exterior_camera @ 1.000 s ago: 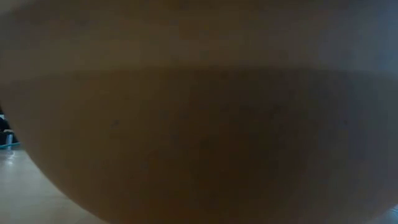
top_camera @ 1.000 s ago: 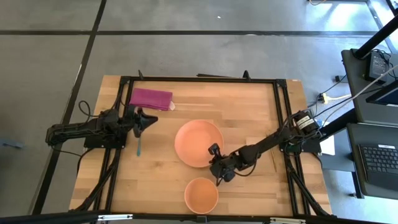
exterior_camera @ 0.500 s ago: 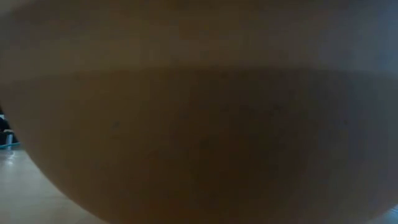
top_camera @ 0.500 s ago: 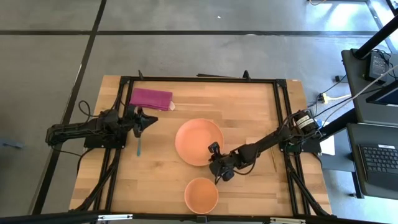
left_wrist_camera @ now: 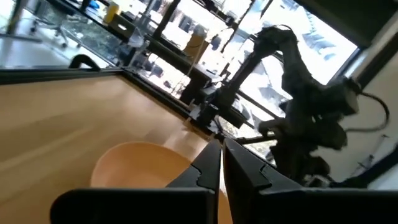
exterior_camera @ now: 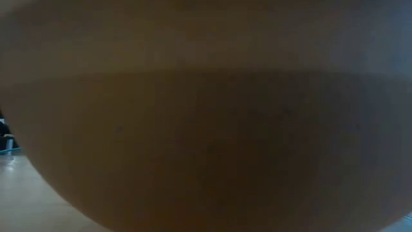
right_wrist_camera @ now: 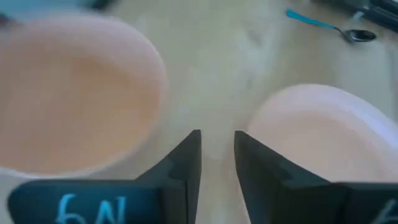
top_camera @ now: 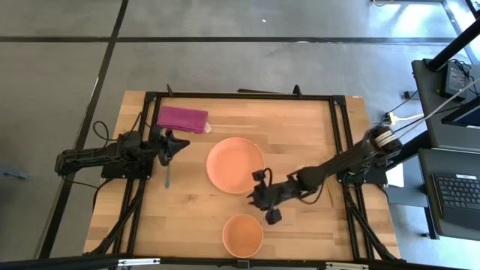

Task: Set table place
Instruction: Put the light orange bowl on top of the light orange plate

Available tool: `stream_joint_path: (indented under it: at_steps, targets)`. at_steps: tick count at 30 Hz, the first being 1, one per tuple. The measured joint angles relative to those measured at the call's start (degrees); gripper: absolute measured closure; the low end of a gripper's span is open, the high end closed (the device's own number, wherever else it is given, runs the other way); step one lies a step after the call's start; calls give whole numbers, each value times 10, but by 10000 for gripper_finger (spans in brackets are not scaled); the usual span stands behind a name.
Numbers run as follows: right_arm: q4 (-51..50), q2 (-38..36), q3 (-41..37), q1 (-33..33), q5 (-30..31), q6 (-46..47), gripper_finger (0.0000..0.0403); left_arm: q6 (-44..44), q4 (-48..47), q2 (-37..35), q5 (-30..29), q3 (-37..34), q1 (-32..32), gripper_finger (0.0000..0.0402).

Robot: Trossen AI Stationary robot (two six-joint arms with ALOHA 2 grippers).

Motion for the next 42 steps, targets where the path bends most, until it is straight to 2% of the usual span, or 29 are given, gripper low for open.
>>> stream_joint_path:
  at_steps: [4,10,14,19,23,28,30,34,36,39,42]
  targets:
    - [-52,-55,0,5,-9,45,306,-16,43,0,48,0,0,374]
    - [-71,-112,0,9,49,41,306,-4,164,0,128,10,-20,364]
    - [-57,-124,0,7,67,15,306,68,145,3,145,62,-43,363]
    - [-36,-116,0,-11,66,-1,306,122,9,63,103,170,-64,363]
    - [-42,-114,-1,-30,66,-1,306,138,-103,156,74,269,-75,362]
    - [-44,-113,-1,-49,76,-1,306,161,-163,304,72,364,-104,362]
    - [-49,-114,-1,-53,127,12,306,178,-166,372,70,387,-125,362]
    - [-106,-136,-1,-58,275,33,306,211,-169,498,42,422,-173,362]
    - [-159,-152,-1,-58,312,62,306,206,-158,551,20,440,-197,362]
    - [-213,-179,-2,-57,312,118,306,198,-146,621,-1,460,-236,362]
    - [-229,-195,-13,-57,255,150,306,193,-133,684,-24,488,-274,362]
